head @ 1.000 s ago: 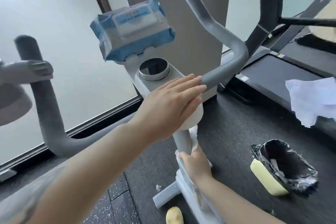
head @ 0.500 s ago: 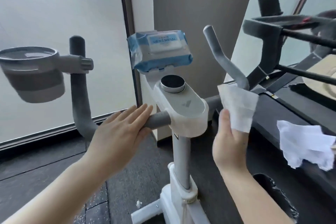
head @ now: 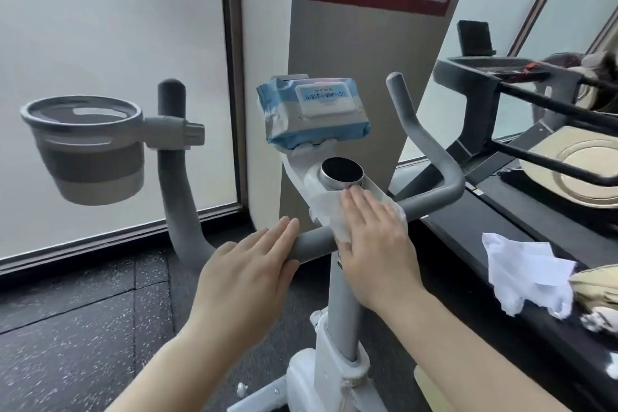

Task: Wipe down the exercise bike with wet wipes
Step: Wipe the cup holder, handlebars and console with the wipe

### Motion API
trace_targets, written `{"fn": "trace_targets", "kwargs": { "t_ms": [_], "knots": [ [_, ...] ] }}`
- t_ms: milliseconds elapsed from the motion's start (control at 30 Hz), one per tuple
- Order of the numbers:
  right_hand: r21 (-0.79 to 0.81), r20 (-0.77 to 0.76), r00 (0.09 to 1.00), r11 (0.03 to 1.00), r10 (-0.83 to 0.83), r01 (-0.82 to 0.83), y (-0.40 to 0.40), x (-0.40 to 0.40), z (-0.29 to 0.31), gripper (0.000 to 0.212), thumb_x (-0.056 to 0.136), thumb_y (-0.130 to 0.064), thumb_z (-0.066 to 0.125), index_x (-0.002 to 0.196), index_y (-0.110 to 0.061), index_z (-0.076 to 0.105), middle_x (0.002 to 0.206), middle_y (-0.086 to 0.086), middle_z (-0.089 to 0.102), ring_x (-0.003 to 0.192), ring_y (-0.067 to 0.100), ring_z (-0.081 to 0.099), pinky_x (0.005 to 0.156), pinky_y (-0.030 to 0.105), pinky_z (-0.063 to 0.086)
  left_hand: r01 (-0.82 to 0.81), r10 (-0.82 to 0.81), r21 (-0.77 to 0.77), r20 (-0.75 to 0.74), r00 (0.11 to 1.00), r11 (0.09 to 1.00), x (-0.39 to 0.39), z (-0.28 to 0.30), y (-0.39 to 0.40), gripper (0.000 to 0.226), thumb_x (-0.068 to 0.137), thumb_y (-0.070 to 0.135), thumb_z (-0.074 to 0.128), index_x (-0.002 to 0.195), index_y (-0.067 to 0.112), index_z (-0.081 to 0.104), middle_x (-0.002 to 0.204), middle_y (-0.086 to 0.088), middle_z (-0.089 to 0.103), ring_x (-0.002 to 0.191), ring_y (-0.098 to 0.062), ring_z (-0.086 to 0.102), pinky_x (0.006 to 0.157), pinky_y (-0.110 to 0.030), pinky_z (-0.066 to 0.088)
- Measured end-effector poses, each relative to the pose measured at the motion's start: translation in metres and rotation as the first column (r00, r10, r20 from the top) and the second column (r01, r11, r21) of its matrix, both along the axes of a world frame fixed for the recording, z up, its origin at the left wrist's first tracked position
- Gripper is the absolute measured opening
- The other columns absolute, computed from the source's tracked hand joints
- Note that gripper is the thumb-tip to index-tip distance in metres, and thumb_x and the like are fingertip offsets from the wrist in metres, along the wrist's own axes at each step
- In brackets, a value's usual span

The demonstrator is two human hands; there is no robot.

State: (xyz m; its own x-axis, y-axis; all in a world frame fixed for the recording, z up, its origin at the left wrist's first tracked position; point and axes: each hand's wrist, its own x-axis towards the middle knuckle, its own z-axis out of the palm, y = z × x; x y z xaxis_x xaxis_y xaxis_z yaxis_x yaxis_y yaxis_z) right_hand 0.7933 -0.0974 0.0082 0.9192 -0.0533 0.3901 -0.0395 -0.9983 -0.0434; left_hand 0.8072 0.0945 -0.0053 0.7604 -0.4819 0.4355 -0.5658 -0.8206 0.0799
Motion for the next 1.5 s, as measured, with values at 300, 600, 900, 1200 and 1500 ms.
{"fn": "trace_targets", "kwargs": {
  "t_ms": [300, 600, 900, 1200, 1500],
  "knots": [
    [0.184, 0.146, 0.989, 0.983, -0.018, -0.010, 0.063, -0.018, -0.024, 0.053, 0.088, -0.029, 0.032, 0.133, -0.014, 0.055, 0.142, 0.002, 0.051, 0.137, 0.025, 0.039, 0.115, 0.047, 0.019, 0.076, -0.076, -0.015, -0.047, 0.996, 0.997, 0.015, 0.000, 0.066, 0.053, 0.099, 0.053, 0.021, 0.135, 0.034, 0.055, 0.146, 0.013, 0.047, 0.140, -0.010, 0.035, 0.118, -0.035, 0.014],
    [0.185, 0.217, 0.976, 0.982, -0.018, -0.023, 0.060, -0.020, -0.033, 0.043, 0.090, -0.023, 0.039, 0.129, -0.021, 0.056, 0.129, -0.002, 0.056, 0.128, 0.022, 0.045, 0.114, 0.044, 0.025, 0.095, -0.133, -0.392, -0.071, 0.989, 0.915, 0.023, -0.014, 0.093, 0.051, 0.100, 0.048, 0.022, 0.140, 0.032, 0.048, 0.154, 0.017, 0.031, 0.148, -0.004, 0.011, 0.119, -0.046, 0.020],
    [0.104, 0.154, 0.967, 0.970, 0.201, -0.219, 0.137, -0.028, -0.037, 0.063, 0.085, -0.026, 0.037, 0.147, -0.017, 0.037, 0.134, 0.002, 0.051, 0.129, 0.024, 0.042, 0.116, 0.046, 0.023, 0.200, -0.258, -0.407, -0.093, 0.962, 0.891, 0.036, -0.014, 0.111, 0.049, 0.098, 0.040, 0.026, 0.146, 0.036, 0.036, 0.155, 0.021, 0.024, 0.147, 0.000, 0.009, 0.120, -0.044, 0.019],
    [0.081, 0.104, 0.994, 0.996, 0.033, -0.042, 0.211, 0.018, -0.024, 0.076, 0.077, -0.031, 0.064, 0.143, -0.004, 0.039, 0.139, 0.017, 0.050, 0.114, 0.030, 0.056, 0.096, 0.043, 0.045, 0.073, -0.420, -0.679, -0.362, 0.832, 0.730, 0.071, 0.019, 0.118, 0.036, 0.093, 0.022, 0.044, 0.121, 0.045, 0.051, 0.145, 0.018, 0.042, 0.140, 0.011, 0.021, 0.114, -0.008, 0.017],
    [-0.201, 0.092, 0.955, 0.945, 0.281, -0.258, 0.143, -0.034, -0.054, 0.082, 0.075, -0.022, 0.043, 0.153, -0.025, 0.020, 0.161, -0.002, 0.014, 0.145, 0.027, 0.022, 0.116, 0.047, 0.019, 0.035, -0.259, -0.599, -0.292, 0.921, 0.800, 0.062, 0.013, 0.087, 0.050, 0.090, 0.043, 0.037, 0.138, 0.032, 0.049, 0.155, 0.019, 0.024, 0.143, 0.008, -0.003, 0.107, -0.002, -0.001]
  ]
}}
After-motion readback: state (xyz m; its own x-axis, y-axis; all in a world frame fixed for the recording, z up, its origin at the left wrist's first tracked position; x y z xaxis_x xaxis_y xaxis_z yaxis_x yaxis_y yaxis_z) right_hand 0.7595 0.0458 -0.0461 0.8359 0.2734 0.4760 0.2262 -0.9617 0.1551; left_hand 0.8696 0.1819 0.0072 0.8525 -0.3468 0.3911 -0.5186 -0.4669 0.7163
